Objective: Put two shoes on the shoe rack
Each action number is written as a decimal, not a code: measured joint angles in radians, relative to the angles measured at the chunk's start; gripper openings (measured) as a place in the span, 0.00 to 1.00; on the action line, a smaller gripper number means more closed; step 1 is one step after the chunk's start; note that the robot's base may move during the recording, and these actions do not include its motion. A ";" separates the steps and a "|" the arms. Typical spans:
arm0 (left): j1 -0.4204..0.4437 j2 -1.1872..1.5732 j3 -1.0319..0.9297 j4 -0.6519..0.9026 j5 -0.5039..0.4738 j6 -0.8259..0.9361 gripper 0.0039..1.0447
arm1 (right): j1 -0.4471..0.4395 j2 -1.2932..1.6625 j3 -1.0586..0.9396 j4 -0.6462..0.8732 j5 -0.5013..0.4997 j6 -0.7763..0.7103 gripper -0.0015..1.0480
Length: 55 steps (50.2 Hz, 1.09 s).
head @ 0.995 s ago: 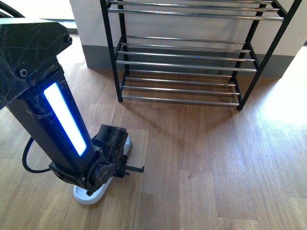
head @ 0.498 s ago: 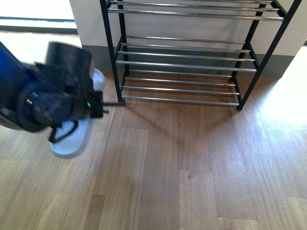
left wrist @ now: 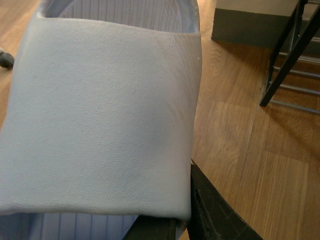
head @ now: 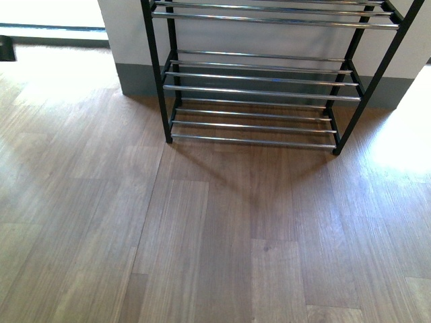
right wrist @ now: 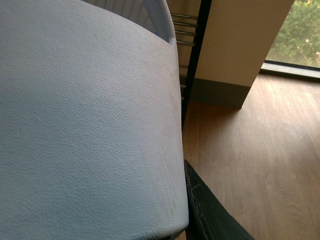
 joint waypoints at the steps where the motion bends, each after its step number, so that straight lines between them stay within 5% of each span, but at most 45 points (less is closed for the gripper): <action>1: -0.002 -0.023 -0.007 -0.016 -0.007 0.003 0.02 | 0.000 0.000 0.000 0.000 0.000 0.000 0.02; 32: -0.232 -0.856 -0.369 -0.565 -0.357 -0.104 0.02 | 0.000 0.000 0.000 0.000 0.000 0.000 0.02; 43: -0.339 -1.067 -0.480 -0.550 -0.469 -0.226 0.02 | 0.000 0.000 0.000 0.000 0.000 0.000 0.02; 55: -0.370 -1.085 -0.501 -0.301 -0.531 -0.147 0.02 | 0.000 0.000 0.000 0.000 0.000 0.000 0.02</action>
